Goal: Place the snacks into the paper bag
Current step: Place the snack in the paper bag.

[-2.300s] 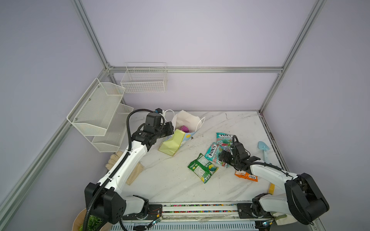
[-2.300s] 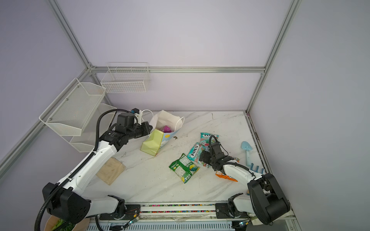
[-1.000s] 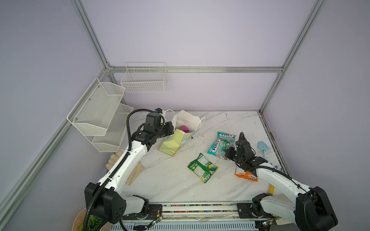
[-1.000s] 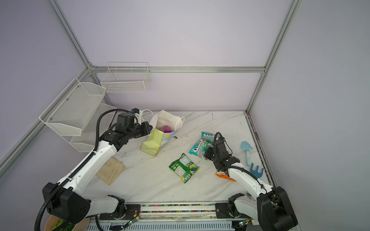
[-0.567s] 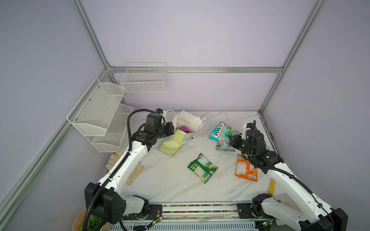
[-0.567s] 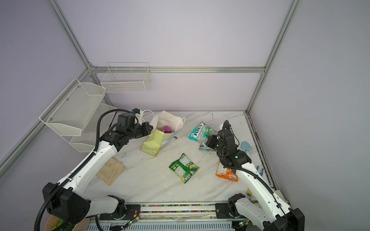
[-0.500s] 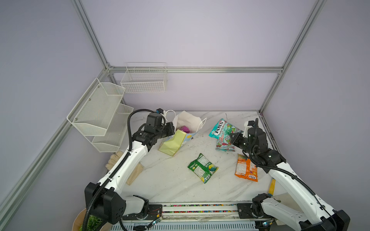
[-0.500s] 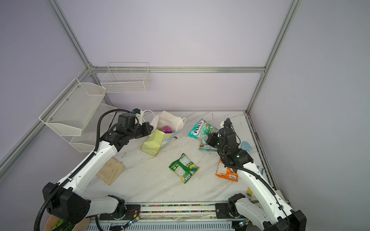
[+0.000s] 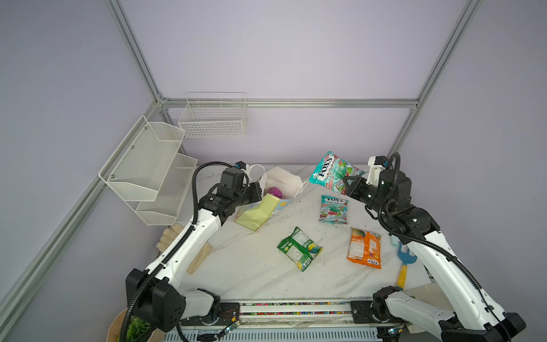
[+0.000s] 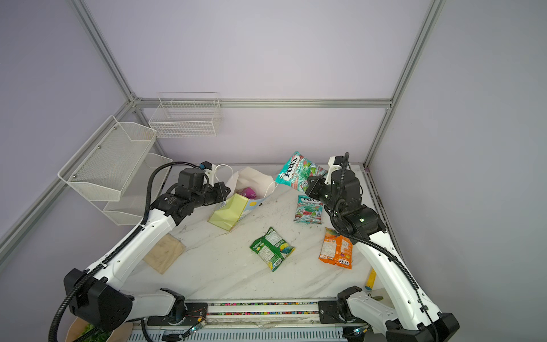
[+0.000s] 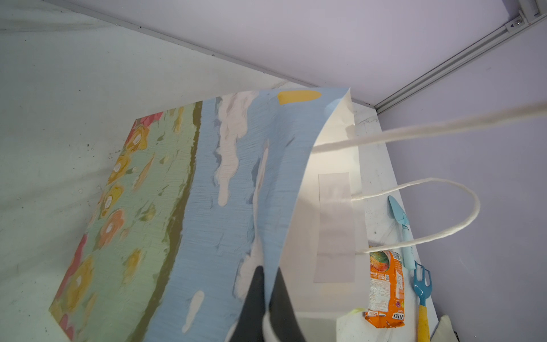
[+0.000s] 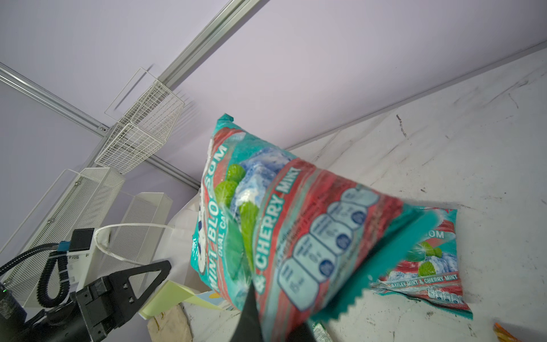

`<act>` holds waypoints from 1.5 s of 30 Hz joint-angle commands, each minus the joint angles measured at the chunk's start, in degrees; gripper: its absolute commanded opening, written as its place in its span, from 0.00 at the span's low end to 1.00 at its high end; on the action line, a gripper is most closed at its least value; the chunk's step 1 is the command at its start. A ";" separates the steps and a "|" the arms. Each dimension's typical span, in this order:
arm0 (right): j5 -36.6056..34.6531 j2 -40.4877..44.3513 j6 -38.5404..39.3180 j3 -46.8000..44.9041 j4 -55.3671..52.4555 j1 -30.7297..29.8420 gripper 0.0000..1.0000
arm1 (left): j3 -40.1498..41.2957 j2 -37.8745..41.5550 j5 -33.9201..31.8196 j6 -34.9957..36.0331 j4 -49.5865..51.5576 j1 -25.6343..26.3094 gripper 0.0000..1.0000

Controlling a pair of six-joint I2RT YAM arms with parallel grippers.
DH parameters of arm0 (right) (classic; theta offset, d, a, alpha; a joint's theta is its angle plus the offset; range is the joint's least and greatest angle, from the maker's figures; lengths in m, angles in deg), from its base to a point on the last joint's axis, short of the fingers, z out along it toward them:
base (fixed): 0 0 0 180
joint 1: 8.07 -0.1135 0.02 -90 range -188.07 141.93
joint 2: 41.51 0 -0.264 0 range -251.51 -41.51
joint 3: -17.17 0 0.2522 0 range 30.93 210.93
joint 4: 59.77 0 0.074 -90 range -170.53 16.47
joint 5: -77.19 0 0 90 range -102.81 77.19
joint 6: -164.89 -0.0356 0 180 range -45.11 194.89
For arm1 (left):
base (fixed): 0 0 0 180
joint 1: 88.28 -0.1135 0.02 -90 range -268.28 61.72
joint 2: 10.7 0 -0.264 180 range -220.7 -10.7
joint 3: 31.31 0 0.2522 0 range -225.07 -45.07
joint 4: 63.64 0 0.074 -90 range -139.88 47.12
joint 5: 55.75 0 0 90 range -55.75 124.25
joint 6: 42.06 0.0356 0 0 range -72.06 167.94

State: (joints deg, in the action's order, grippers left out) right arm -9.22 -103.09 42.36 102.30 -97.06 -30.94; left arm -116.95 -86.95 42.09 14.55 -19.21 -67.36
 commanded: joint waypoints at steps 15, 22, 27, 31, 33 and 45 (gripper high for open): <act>-7.73 -8.79 4.53 11.69 -2.83 -9.93 0.00 | -1.69 -1.50 -1.68 -0.19 -0.23 2.14 0.00; -11.06 -15.31 4.97 13.62 -2.41 -14.90 0.00 | -1.60 -1.11 -2.03 -0.27 -0.22 2.64 0.00; -11.96 -18.58 5.00 14.09 -1.79 -16.01 0.00 | -1.25 -0.67 -2.12 -0.26 -0.26 2.86 0.00; -13.16 -20.29 5.15 14.65 -1.78 -16.72 0.00 | -0.90 -0.35 -2.30 -0.21 -0.26 2.99 0.00; -13.45 -21.10 5.46 14.76 -1.70 -17.10 0.00 | -0.81 -0.14 -2.30 -0.18 -0.12 2.98 0.00; -16.87 -27.95 6.96 18.66 -3.98 -23.38 0.00 | -0.33 0.53 -2.40 0.01 -0.27 3.07 0.00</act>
State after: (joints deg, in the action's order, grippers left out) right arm -24.17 -130.52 48.22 118.93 -100.66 -53.11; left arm -116.95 -87.28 39.77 14.53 -19.82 -64.47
